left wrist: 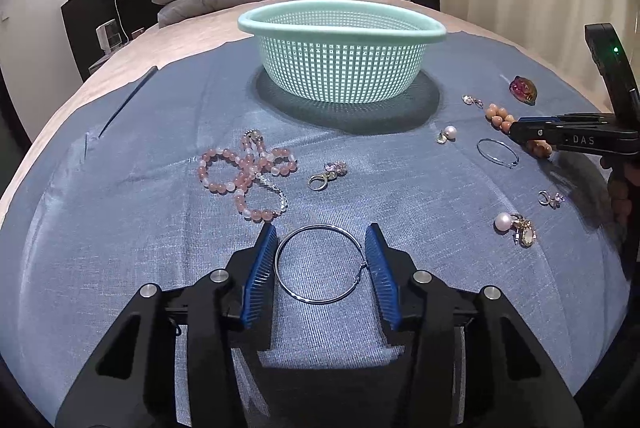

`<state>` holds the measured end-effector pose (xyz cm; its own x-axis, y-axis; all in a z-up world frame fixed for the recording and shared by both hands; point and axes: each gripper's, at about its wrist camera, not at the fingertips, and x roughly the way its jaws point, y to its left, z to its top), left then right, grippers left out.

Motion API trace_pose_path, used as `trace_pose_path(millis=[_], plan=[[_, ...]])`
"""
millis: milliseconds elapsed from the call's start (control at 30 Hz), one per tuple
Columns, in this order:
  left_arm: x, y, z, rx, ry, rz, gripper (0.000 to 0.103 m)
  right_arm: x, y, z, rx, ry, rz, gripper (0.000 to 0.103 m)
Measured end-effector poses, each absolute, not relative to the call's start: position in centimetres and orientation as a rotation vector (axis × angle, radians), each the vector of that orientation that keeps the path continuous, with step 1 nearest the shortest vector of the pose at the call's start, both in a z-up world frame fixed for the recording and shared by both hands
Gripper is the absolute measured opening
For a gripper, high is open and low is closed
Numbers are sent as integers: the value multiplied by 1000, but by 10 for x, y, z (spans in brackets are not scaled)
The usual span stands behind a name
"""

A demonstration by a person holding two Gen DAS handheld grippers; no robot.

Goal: Organize jewelry
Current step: 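Lift the hoop and bracelet and carry both tools over the mint-green basket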

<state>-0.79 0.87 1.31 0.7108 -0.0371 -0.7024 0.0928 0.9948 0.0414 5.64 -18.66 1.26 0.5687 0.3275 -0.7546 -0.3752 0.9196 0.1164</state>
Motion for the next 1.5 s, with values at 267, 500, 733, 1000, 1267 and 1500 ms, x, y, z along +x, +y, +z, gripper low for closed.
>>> trace_pose_path(millis=[267,500,733,1000,1267,1500], plan=[[-20,2,22,66,761,-109,47,40,-190,30,-62,834,408,2],[-31,1,38,62,723,-123,47,31,-194,43,-65,815,375,4],[-38,5,49,63,717,-127,47,50,-198,22,-62,887,330,16],[-42,12,66,73,685,-108,47,60,-189,11,-130,904,295,13],[-36,21,79,70,659,-89,47,52,-181,37,-182,854,339,11],[-18,20,96,73,620,-116,47,48,-175,93,-170,752,390,11]])
